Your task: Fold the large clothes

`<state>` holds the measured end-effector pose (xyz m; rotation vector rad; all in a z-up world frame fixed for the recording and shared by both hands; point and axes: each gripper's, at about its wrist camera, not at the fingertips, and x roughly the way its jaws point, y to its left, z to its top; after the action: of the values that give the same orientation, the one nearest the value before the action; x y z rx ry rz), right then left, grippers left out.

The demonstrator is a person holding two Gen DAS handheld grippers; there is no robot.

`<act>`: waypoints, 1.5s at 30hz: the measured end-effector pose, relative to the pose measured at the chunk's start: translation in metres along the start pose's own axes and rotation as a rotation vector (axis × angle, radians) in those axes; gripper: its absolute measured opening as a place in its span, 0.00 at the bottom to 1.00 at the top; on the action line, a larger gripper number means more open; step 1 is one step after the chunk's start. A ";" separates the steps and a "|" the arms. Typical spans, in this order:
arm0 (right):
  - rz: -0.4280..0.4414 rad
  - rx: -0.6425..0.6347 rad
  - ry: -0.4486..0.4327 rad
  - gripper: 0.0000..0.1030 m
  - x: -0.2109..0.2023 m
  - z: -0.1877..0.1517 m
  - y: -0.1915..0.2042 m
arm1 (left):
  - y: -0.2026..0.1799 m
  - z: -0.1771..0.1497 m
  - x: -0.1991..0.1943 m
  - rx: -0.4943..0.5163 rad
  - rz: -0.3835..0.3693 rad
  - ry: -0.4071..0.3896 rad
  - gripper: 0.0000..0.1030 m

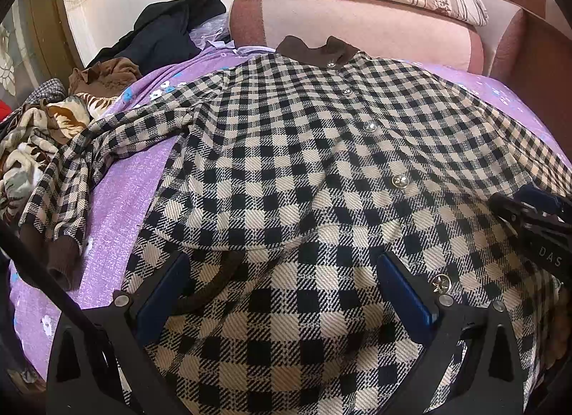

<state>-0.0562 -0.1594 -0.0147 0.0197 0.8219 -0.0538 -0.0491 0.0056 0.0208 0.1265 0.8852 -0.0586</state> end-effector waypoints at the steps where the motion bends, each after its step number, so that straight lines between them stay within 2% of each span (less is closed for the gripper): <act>1: 0.000 0.000 0.000 0.61 0.000 0.000 0.000 | 0.000 0.000 0.000 0.000 0.000 0.000 1.00; 20: 0.000 0.002 0.000 0.62 0.000 0.000 -0.001 | 0.001 0.000 0.002 -0.012 -0.007 -0.004 1.00; 28: -0.042 -0.030 -0.038 0.62 -0.001 -0.003 0.000 | 0.005 0.000 -0.010 -0.056 0.035 -0.123 1.00; 33: -0.005 -0.077 -0.036 0.62 -0.003 -0.005 0.004 | 0.013 0.003 -0.011 -0.099 0.014 -0.130 1.00; 36: -0.009 -0.069 -0.048 0.62 -0.008 -0.004 0.002 | 0.015 0.005 -0.013 -0.104 0.030 -0.142 1.00; 45: -0.056 0.094 -0.037 0.62 -0.019 -0.005 -0.041 | 0.019 0.012 -0.034 -0.119 0.049 -0.222 1.00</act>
<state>-0.0756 -0.1998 -0.0041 0.0845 0.7826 -0.1456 -0.0591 0.0229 0.0562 0.0293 0.6619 0.0253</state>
